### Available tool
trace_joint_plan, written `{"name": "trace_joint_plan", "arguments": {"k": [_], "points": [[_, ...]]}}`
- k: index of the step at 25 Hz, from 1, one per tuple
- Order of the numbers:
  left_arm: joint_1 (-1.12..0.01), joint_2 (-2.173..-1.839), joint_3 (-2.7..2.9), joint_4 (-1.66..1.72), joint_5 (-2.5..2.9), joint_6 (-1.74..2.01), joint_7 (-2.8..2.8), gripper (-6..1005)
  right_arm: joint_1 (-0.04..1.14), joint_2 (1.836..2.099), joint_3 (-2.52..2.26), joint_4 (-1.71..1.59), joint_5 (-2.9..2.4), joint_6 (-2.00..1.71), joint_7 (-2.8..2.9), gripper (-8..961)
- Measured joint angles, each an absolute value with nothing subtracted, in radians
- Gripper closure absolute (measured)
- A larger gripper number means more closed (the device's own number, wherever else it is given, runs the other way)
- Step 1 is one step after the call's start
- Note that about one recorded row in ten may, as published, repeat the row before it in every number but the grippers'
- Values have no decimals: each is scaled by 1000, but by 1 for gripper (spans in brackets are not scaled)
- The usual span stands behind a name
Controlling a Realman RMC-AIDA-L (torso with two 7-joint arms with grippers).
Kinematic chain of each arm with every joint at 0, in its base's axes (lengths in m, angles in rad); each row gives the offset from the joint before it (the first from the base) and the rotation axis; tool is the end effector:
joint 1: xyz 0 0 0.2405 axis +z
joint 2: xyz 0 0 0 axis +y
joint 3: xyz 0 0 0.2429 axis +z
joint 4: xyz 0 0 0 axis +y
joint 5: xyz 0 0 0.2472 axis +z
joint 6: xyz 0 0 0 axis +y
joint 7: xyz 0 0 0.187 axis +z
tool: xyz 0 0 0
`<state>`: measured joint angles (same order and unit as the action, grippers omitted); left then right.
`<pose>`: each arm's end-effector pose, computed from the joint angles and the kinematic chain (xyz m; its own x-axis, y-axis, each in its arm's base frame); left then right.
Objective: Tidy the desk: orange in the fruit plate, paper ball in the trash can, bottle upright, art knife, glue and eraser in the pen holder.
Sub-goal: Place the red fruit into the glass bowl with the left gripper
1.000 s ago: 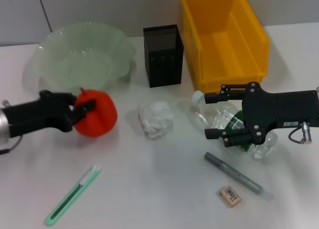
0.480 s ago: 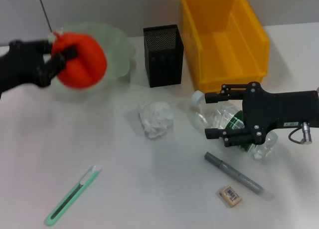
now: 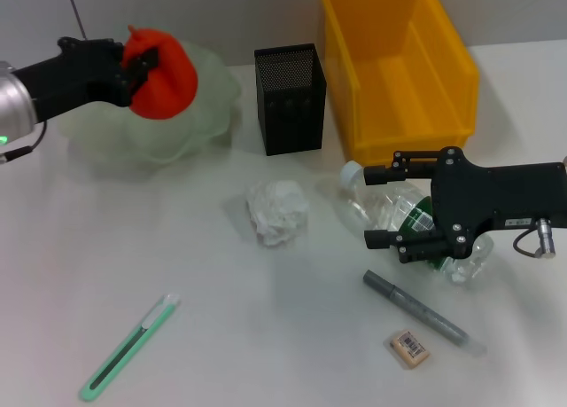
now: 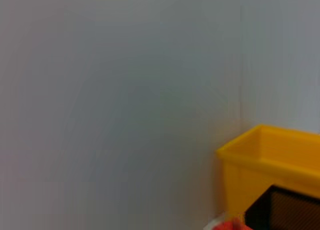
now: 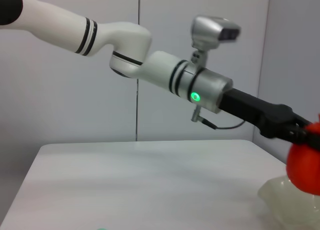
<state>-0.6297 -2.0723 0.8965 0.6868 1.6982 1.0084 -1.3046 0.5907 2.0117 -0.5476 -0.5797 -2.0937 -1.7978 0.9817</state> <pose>-0.2215 0.4802 -0.0069 0.8468 0.1506 0.5101 0.4533 -0.7060 -0.5441 0.2450 0.3493 -0.0040 0.8603 0.0368 -0.5085 -0.0690 -0.9798 -0.1877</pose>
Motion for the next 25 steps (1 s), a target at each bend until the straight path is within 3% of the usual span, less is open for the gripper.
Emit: {"name": "trace_joint_plan", "arguments": {"k": [15,25], "points": [[-632,-2074,976,663,1680,870,-1306,804,592,2013,-550,-583,-2094,-1796,982,206],[-627,-2072,1032,663,1678,881,-1322,662,592,2022,-548,-600,-2094,-1792,985,206]]}}
